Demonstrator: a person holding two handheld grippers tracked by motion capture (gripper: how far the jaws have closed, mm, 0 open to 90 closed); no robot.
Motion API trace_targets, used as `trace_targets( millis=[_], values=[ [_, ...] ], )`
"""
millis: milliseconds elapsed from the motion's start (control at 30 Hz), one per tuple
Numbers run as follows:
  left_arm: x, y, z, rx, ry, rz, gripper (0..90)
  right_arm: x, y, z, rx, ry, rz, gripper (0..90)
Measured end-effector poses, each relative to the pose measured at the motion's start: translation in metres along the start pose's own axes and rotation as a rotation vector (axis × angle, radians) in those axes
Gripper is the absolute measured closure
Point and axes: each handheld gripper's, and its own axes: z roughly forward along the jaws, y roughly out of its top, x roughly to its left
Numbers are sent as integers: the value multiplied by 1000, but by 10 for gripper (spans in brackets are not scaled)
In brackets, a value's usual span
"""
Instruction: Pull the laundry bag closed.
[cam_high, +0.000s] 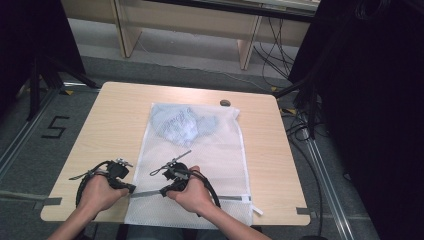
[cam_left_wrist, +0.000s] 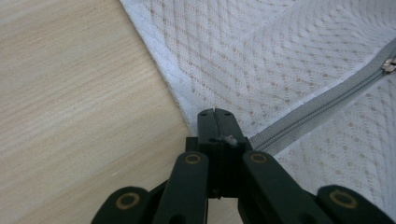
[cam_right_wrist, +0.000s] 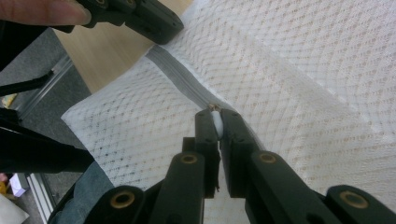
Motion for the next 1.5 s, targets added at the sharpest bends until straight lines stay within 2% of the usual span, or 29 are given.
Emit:
trace_targets(
  millis=[400, 567, 600, 700, 867, 933, 967, 1000, 1133, 1167, 1233, 1300, 1333, 1467, 1500],
  values=[
    [0, 0, 0, -1, 3, -1, 900, -1, -5, -6, -15, 5, 35, 871],
    [0, 0, 0, -6, 0, -1, 900, -1, -5, -7, -20, 17, 26, 871],
    [0, 0, 0, -1, 0, -1, 900, -1, -5, -6, -31, 19, 39, 872],
    [0, 0, 0, -4, 0, 0, 900, -1, -5, -7, -23, 16, 32, 871],
    [0, 0, 0, 0, 2, -1, 900, -3, -5, -10, -22, 18, 46, 872],
    [0, 0, 0, -8, 0, -2, 900, -5, -5, -11, -31, 17, 32, 872],
    [0, 0, 0, 0, 3, -1, 900, -3, -5, -12, -20, 16, 55, 872],
    [0, 0, 0, -1, 1, -1, 900, -3, -6, -11, -19, 13, 56, 872],
    [0, 0, 0, -3, -1, 1, 900, -7, -7, -12, -14, -2, 36, 871],
    [0, 0, 0, -4, -1, 0, 900, -7, -7, -12, -20, 19, 50, 872],
    [0, 0, 0, -3, -1, 1, 900, -7, -8, -13, -15, 15, 66, 872],
    [0, 0, 0, 0, 1, -1, 900, -9, -9, -13, -17, 14, 67, 872],
    [0, 0, 0, -1, -2, 0, 900, -11, -10, -14, -7, 2, 53, 872],
    [0, 0, 0, -5, 0, -1, 900, -10, -10, -15, -13, 13, 48, 871],
    [0, 0, 0, 1, 2, -1, 900, -12, -10, -15, -11, 1, 38, 872]
  ],
)
